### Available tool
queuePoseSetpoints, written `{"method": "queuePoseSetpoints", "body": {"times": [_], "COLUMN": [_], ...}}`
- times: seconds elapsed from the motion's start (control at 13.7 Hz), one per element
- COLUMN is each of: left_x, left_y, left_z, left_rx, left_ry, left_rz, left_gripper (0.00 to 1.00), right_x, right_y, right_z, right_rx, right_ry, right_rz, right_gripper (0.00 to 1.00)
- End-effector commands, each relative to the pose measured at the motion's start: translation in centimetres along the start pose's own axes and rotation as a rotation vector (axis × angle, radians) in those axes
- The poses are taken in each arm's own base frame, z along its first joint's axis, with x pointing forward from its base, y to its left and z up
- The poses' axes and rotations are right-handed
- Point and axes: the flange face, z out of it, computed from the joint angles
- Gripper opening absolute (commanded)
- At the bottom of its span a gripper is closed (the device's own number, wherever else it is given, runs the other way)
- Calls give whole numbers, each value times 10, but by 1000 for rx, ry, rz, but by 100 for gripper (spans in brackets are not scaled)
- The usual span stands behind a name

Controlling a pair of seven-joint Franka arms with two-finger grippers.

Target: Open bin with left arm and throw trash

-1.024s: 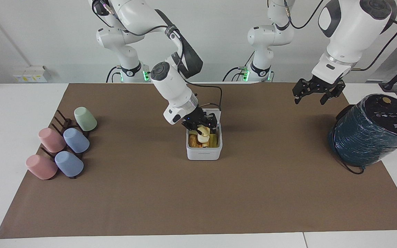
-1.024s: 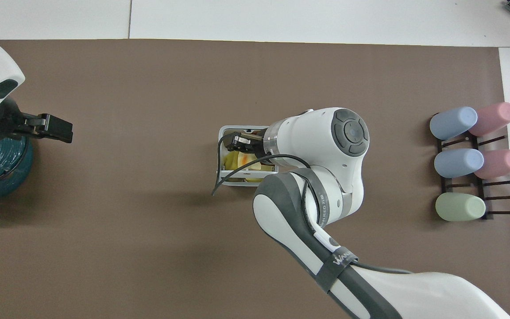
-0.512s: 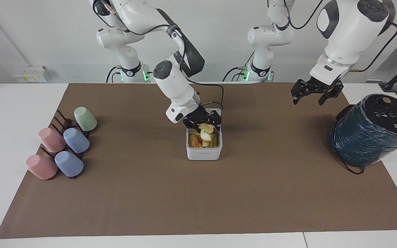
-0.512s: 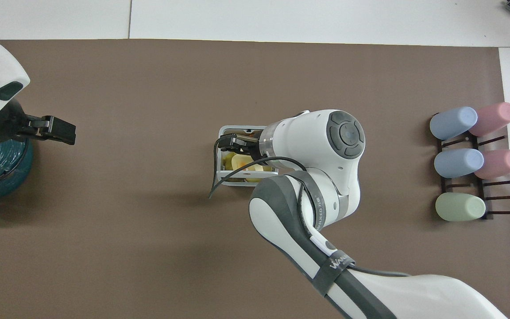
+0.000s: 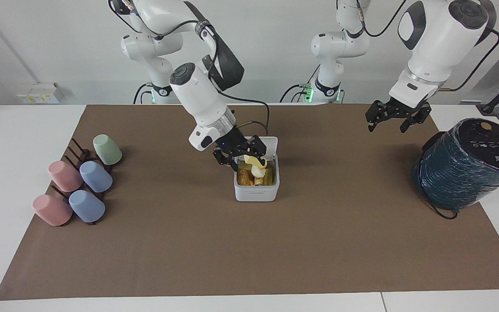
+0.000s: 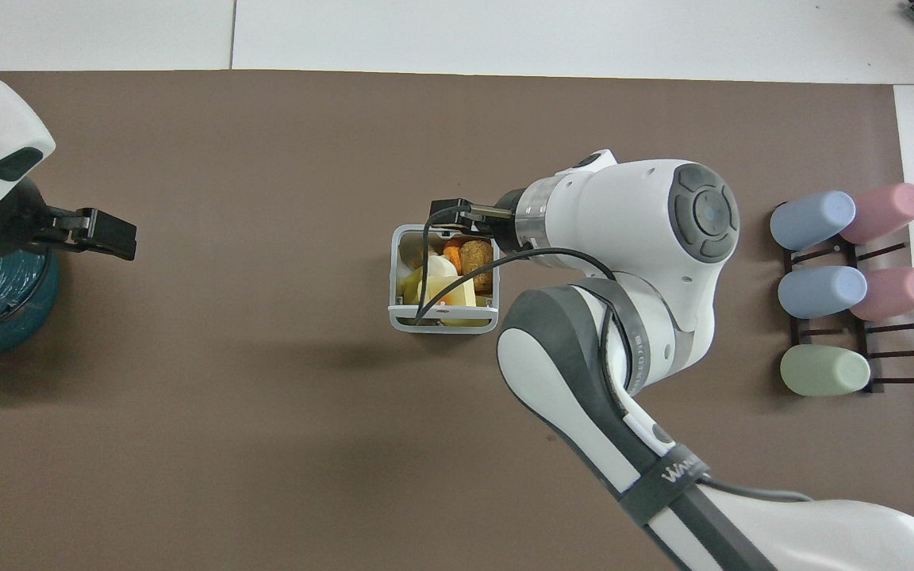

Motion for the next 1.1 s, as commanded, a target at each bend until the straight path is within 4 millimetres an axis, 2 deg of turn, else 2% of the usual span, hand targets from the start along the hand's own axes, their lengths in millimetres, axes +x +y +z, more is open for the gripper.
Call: {"method": "queuePoseSetpoints", "body": {"times": [0.0,0.15,0.29,0.51,0.66,0.88,1.02], "left_x": [-9,-9,-9,-9,-8,-8,-8], "left_y": [1,0,0,1,1,2,1], "left_z": [-1,-1,-1,-1,-1,-1,-1], "left_rx": [-10,-10,-10,-10,-10,-10,-10], "left_ry": [18,18,18,18,20,20,20], "left_rz": [13,10,11,13,13,14,13], "left_gripper": [100,100,100,100,100,100,100], "right_x": [19,26,36,39,39,41,42], "right_y": [23,41,70,102,123,140,166], "right_z": [-37,-62,-96,-140,-177,-216,-245], "right_rx": [-133,-256,-342,-393,-425,-458,-472], "right_ry": [67,88,98,75,63,-3,-50], "right_rz": [-105,-163,-149,-78,-32,-14,14], "right_gripper": [100,100,100,100,100,100,100]}}
